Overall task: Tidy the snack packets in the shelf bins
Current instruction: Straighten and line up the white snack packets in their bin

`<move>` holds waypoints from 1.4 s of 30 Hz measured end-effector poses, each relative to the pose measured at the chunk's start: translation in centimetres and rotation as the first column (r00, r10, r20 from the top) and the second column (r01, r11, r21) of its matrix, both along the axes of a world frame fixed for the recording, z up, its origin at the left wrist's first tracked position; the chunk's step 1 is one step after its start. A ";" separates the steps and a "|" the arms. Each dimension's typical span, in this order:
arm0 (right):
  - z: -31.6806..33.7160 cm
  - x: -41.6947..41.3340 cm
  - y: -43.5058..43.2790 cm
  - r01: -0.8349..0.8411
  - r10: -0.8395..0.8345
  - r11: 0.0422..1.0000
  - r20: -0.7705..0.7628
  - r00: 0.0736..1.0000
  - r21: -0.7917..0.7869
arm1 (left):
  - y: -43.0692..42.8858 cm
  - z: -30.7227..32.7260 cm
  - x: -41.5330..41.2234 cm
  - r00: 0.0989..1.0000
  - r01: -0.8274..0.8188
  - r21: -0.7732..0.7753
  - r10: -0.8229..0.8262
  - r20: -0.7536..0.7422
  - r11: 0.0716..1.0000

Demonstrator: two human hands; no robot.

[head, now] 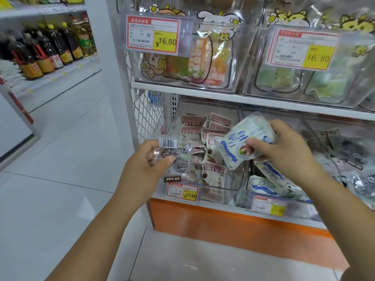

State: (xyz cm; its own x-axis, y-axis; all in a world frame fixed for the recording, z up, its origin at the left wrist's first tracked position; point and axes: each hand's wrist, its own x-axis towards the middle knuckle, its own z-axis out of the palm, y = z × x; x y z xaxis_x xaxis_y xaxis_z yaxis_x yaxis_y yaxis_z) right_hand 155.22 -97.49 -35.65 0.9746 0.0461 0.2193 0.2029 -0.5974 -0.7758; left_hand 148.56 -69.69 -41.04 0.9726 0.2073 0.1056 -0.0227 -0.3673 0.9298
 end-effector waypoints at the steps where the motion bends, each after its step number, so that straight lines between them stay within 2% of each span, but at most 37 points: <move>1: -0.1 -0.3 -1.3 0.100 -0.101 0.994 0.021 0.995 0.053 | -0.4 0.0 0.0 1.000 0.004 0.005 -0.004 -0.012 1.000; 4: -1.0 -0.1 -5.1 0.330 -0.331 0.942 -0.003 0.944 0.053 | -1.8 0.1 0.0 0.999 0.041 0.035 -0.039 -0.038 0.999; 5: -1.5 -0.1 -5.9 0.386 -0.389 0.920 -0.024 0.921 -0.069 | -2.2 0.2 -0.1 0.998 0.048 0.047 -0.046 -0.046 0.998; 6: -2.2 0.0 -6.7 0.418 -0.427 0.871 0.023 0.904 -0.258 | -2.6 0.2 -0.1 0.998 0.052 0.053 -0.049 -0.043 0.997; 7: -3.1 0.0 -7.5 0.452 -0.445 0.788 0.121 0.888 -0.419 | -2.9 0.2 0.0 0.998 0.050 0.061 -0.047 -0.044 0.997; 8: -3.8 -0.2 -8.0 0.481 -0.422 0.737 0.232 0.876 -0.475 | -3.3 0.4 0.0 0.998 0.052 0.059 -0.050 -0.043 0.997; 9: -4.2 -0.7 -7.9 0.489 -0.378 0.746 0.318 0.870 -0.452 | -3.7 0.5 0.2 0.998 0.053 0.056 -0.051 -0.048 0.997; 10: -4.3 -1.6 -7.4 0.443 -0.300 0.804 0.373 0.878 -0.396 | -4.2 0.7 0.3 0.997 0.060 0.050 -0.058 -0.053 0.997; 12: -3.6 -3.9 -5.3 0.221 -0.105 0.933 0.371 0.923 -0.285 | -5.7 1.4 0.6 0.995 0.081 0.037 -0.079 -0.069 0.996; 14: -2.9 -6.2 -3.0 -0.054 0.069 0.994 0.159 0.985 -0.098 | -7.6 2.2 0.7 0.988 0.139 0.006 -0.138 -0.072 0.990; 15: -2.7 -6.9 -2.0 -0.133 0.132 0.990 0.030 0.991 0.052 | -8.7 2.6 0.7 0.981 0.179 -0.021 -0.180 -0.076 0.984; 16: -2.9 -7.2 -1.5 -0.152 0.167 0.967 -0.058 0.984 0.206 | -9.7 2.9 0.6 0.974 0.213 -0.050 -0.216 -0.073 0.976; 18: -3.6 -7.4 -1.6 -0.091 0.155 0.902 -0.119 0.981 0.423 | -11.7 3.1 0.7 0.968 0.235 -0.072 -0.240 -0.071 0.969; 19: -3.7 -7.4 -2.4 -0.045 0.122 0.879 -0.132 0.984 0.476 | -12.7 3.0 0.9 0.968 0.240 -0.034 -0.242 -0.062 0.970; 21: -3.5 -7.5 -5.1 0.011 0.039 0.875 -0.092 0.995 0.485 | -14.8 3.2 1.1 0.965 0.262 0.099 -0.263 -0.009 0.960; 24: -3.3 -7.2 -11.0 0.165 -0.211 0.909 0.081 0.974 0.382 | -18.1 3.3 1.9 0.932 0.287 0.385 -0.348 0.098 0.877; 27: -3.3 -6.4 -17.3 0.420 -0.459 0.882 0.193 0.867 0.214 | -21.0 2.6 3.3 0.884 0.285 0.614 -0.449 0.129 0.736; 29: -4.2 -5.2 -20.8 0.510 -0.519 0.855 0.178 0.836 0.097 | -22.5 1.8 4.1 0.858 0.310 0.685 -0.504 0.097 0.660; 31: -5.1 -4.6 -22.7 0.572 -0.554 0.811 0.151 0.819 -0.127 | -23.8 0.9 4.5 0.847 0.314 0.771 -0.531 0.037 0.554; 33: -6.1 -4.2 -23.3 0.648 -0.593 0.686 0.261 0.761 -0.330 | -24.2 0.1 4.8 0.854 0.297 0.842 -0.520 -0.023 0.451; 34: -6.0 -4.3 -22.9 0.680 -0.576 0.637 0.362 0.733 -0.364 | -24.1 -0.1 5.1 0.861 0.290 0.857 -0.507 -0.038 0.427; 35: -5.5 -4.5 -21.9 0.678 -0.537 0.652 0.425 0.729 -0.339 | -24.0 -0.2 5.4 0.866 0.282 0.862 -0.499 -0.039 0.422; 37: -4.5 -4.9 -18.9 0.467 -0.302 0.833 0.463 0.833 -0.297 | -23.6 -0.1 6.0 0.872 0.275 0.861 -0.488 -0.037 0.427; 38: -4.2 -4.9 -17.2 0.316 -0.145 0.883 0.438 0.887 -0.348 | -23.5 -0.1 6.3 0.871 0.291 0.854 -0.489 -0.049 0.432; 40: -4.6 -4.2 -14.9 0.010 0.132 0.876 0.260 0.957 -0.482 | -23.3 0.1 6.6 0.864 0.332 0.830 -0.497 -0.077 0.448; 42: -5.2 -2.6 -13.6 -0.160 0.196 0.827 0.010 0.981 -0.540 | -22.5 0.2 6.9 0.870 0.332 0.819 -0.488 -0.073 0.468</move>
State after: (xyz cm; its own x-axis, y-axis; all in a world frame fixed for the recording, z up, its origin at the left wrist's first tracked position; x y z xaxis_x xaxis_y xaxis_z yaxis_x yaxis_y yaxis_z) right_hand 152.59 -111.09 -40.80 0.9232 0.3450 0.1693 0.3829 -0.8633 -0.3288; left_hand 155.51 -92.24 -40.79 0.8759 -0.4558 0.1584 -0.4816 -0.8457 0.2299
